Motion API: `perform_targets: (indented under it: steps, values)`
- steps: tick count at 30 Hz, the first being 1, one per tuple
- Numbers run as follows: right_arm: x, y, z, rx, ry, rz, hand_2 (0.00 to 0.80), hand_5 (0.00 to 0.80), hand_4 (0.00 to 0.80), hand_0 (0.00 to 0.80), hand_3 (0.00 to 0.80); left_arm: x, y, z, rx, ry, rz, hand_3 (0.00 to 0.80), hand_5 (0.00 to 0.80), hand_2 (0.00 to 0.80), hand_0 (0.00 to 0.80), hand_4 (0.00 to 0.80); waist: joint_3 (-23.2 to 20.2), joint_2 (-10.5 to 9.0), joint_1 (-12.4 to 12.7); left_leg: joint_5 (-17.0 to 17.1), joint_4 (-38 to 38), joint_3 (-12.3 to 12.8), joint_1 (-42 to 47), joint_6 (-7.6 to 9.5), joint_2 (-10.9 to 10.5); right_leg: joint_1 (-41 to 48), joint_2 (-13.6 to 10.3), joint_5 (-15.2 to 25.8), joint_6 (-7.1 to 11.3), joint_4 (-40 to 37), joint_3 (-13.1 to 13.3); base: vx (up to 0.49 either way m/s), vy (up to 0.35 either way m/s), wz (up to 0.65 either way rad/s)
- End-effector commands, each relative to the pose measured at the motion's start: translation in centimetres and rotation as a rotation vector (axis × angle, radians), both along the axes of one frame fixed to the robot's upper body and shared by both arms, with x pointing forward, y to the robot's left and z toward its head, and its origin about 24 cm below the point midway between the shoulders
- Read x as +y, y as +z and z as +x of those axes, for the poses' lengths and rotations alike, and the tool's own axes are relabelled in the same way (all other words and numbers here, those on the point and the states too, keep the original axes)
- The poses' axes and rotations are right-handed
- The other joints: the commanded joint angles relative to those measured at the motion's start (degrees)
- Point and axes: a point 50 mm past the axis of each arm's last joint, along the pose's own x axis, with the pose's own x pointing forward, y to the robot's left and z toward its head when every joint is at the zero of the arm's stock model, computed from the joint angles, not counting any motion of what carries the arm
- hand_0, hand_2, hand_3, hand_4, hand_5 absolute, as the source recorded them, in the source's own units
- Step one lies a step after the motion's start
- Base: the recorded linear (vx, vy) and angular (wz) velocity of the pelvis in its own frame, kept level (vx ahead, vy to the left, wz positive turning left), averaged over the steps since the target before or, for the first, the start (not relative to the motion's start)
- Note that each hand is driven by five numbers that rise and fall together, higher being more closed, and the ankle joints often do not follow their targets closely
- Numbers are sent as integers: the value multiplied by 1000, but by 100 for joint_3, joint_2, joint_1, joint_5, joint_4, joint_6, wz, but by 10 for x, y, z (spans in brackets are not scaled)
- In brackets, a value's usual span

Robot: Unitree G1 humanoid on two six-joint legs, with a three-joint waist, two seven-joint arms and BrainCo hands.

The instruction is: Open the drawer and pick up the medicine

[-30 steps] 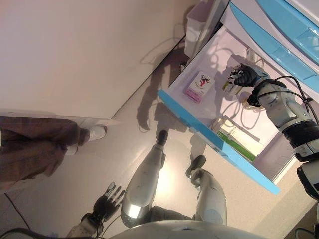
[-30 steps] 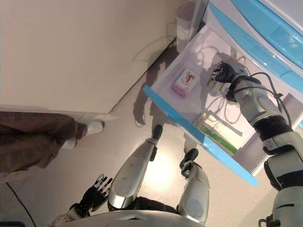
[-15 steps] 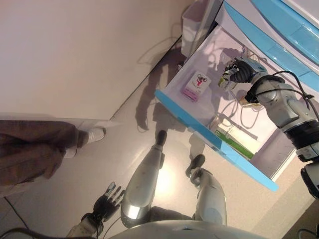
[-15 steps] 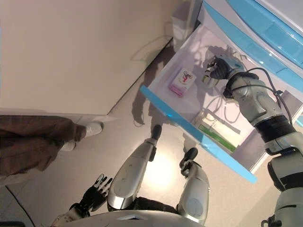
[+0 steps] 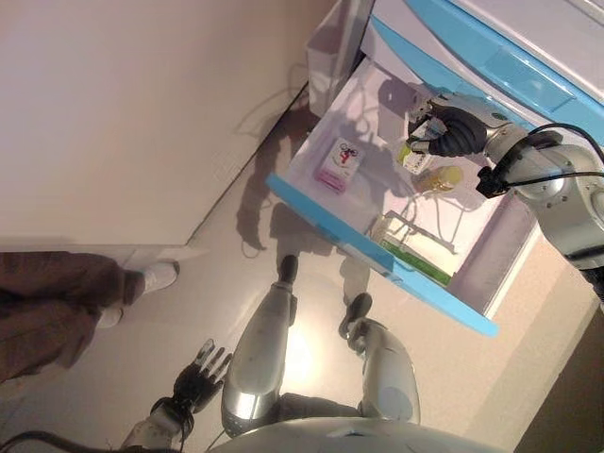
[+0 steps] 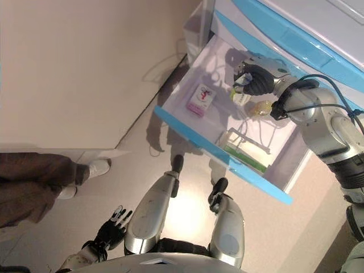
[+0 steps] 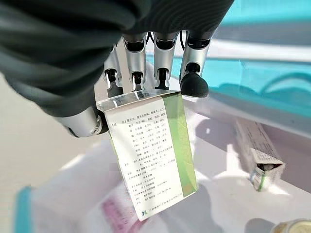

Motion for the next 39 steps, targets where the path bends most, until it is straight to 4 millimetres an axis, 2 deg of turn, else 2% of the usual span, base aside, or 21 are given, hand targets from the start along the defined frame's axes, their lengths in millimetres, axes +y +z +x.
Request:
perform_targets:
  steps: [1, 7, 14, 26, 39]
  values:
    - [13, 22, -25, -63, 152, -21, 800, 800, 800, 800, 800, 10, -7, -35, 91, 6, 44, 0, 0, 0, 0, 0, -480, -64, 35, -267, -421, 192, 639, -72, 236, -5, -58, 487, 194, 255, 182, 22, -45, -16]
    - [26, 33, -50, -86, 327, 48, 800, 800, 800, 800, 800, 10, -9, -39, 105, 11, 54, 0, 0, 0, 0, 0, -651, -109, -64, -287, -561, 259, 824, -100, 265, 137, -33, 471, 199, 125, 228, 16, -21, -6]
    - [26, 42, -67, -103, 410, 152, 800, 800, 800, 800, 800, 8, -12, -42, 138, 26, 58, 0, 0, 0, 0, 0, -913, -144, -179, -258, -733, 338, 1013, -133, 299, 301, -11, 507, 217, -39, 241, 26, -15, -3]
    - [15, 50, -75, -122, 467, 326, 800, 800, 800, 800, 800, 6, -18, -56, 219, 31, 59, 0, 0, 0, 0, 0, -1196, -174, -242, -297, -806, 361, 1243, -180, 336, 535, -4, 449, 199, -172, 236, 36, -10, -3]
    - [1, 59, -71, -136, 490, 513, 800, 800, 800, 800, 800, 11, -20, -66, 286, 40, 74, 0, 0, 0, 0, 0, -1577, -187, -246, -296, -947, 385, 1499, -197, 315, 787, -37, 529, 266, -344, 206, 22, -1, -3]
